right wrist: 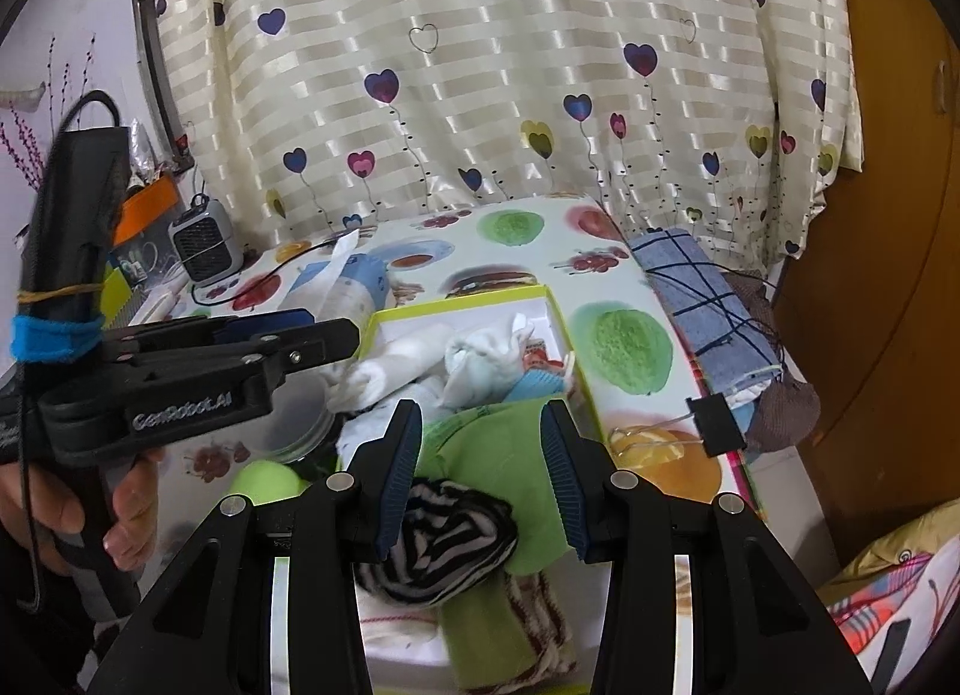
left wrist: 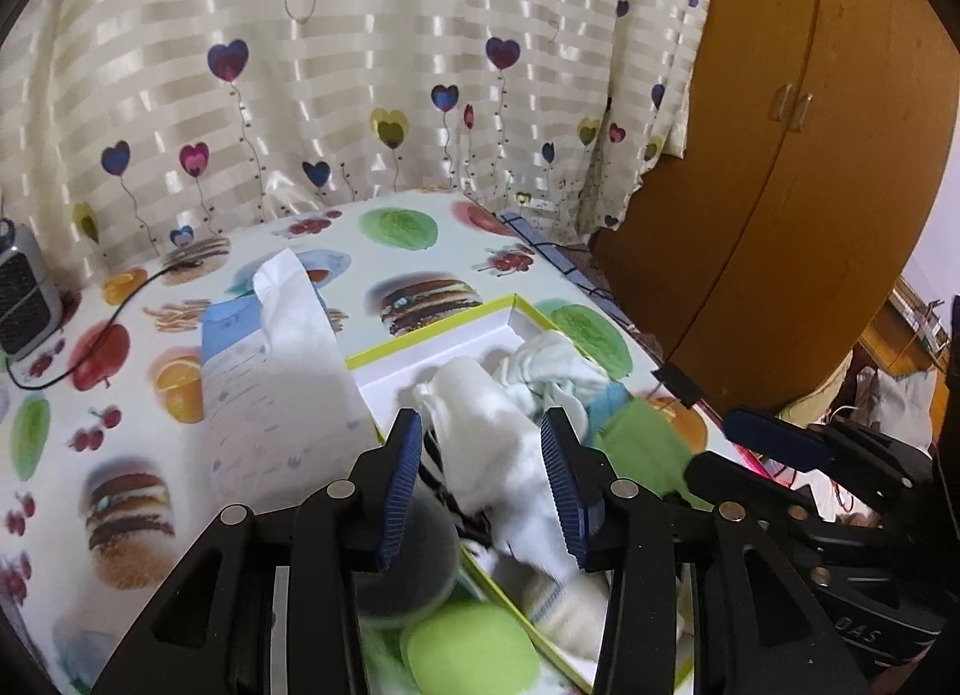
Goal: Organize soft objects
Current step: 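Withdraw both tools from the tray back over the table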
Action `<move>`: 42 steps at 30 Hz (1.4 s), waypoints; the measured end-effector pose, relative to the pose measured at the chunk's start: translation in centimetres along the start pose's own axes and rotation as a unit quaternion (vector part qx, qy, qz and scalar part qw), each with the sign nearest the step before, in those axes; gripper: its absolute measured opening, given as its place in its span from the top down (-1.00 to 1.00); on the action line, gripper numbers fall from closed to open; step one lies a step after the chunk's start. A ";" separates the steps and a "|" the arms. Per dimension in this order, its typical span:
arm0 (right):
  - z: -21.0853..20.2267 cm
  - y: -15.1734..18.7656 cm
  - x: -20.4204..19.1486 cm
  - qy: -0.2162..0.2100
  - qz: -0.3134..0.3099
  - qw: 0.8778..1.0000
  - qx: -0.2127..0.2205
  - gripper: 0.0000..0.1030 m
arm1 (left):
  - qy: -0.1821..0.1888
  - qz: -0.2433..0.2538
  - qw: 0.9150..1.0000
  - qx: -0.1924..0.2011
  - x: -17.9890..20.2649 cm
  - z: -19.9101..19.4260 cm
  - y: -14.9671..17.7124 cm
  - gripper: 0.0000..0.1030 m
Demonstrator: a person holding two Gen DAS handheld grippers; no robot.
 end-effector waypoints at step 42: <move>-5.8 7.0 -6.9 -0.024 -0.061 0.998 -0.021 0.16 | -0.081 -0.025 0.996 0.032 2.2 -10.6 11.6 0.22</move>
Point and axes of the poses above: each gripper's, at about its wrist camera, not at the fingertips, and z roughly the way its jaws point, x to its right, y to its underside, the point moved 1 cm from there along z, roughly the way its jaws point, and after that the axes turned 4 degrees about -x, right-handed, at the moved point
